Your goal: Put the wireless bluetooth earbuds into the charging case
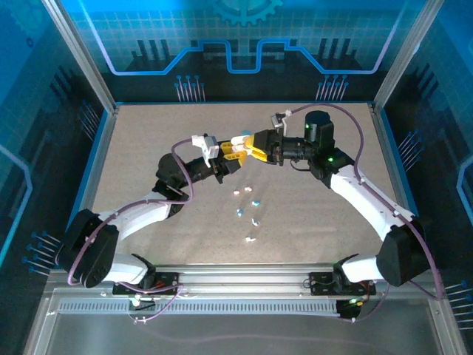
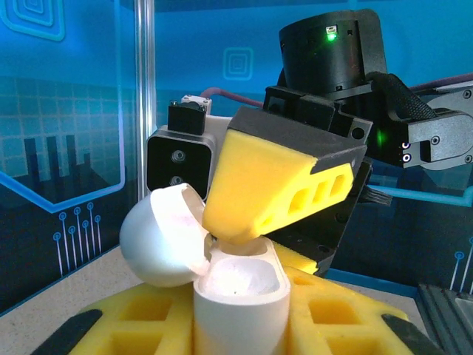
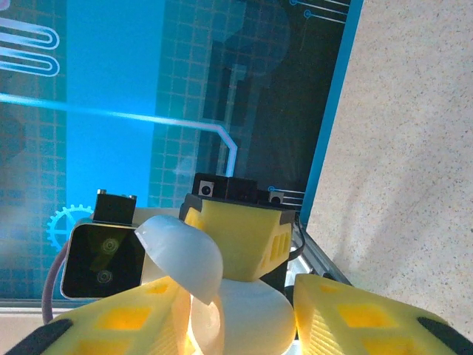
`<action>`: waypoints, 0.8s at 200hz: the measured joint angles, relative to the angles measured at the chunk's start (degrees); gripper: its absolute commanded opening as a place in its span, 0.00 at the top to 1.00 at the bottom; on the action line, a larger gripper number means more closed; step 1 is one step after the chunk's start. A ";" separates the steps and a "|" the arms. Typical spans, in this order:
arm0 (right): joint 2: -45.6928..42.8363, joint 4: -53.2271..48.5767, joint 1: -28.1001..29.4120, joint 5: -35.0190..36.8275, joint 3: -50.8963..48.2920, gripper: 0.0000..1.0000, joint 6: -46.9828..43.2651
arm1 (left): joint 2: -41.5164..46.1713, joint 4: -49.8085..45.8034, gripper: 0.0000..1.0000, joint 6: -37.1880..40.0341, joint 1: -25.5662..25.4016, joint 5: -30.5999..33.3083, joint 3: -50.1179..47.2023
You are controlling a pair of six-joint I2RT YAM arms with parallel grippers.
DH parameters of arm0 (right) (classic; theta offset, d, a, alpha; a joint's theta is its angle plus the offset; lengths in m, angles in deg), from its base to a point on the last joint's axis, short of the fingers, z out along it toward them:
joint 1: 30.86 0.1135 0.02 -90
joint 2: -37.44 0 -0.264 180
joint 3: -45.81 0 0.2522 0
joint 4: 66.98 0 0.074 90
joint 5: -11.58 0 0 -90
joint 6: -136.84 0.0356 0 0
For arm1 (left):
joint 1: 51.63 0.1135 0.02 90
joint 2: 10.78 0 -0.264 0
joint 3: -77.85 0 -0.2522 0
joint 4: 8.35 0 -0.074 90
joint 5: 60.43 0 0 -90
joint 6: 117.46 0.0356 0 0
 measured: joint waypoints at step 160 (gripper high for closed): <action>0.11 -3.93 0.02 1.09 0.26 0.53 -3.72 | 0.02 -6.32 0.83 3.26 -0.50 0.85 0.24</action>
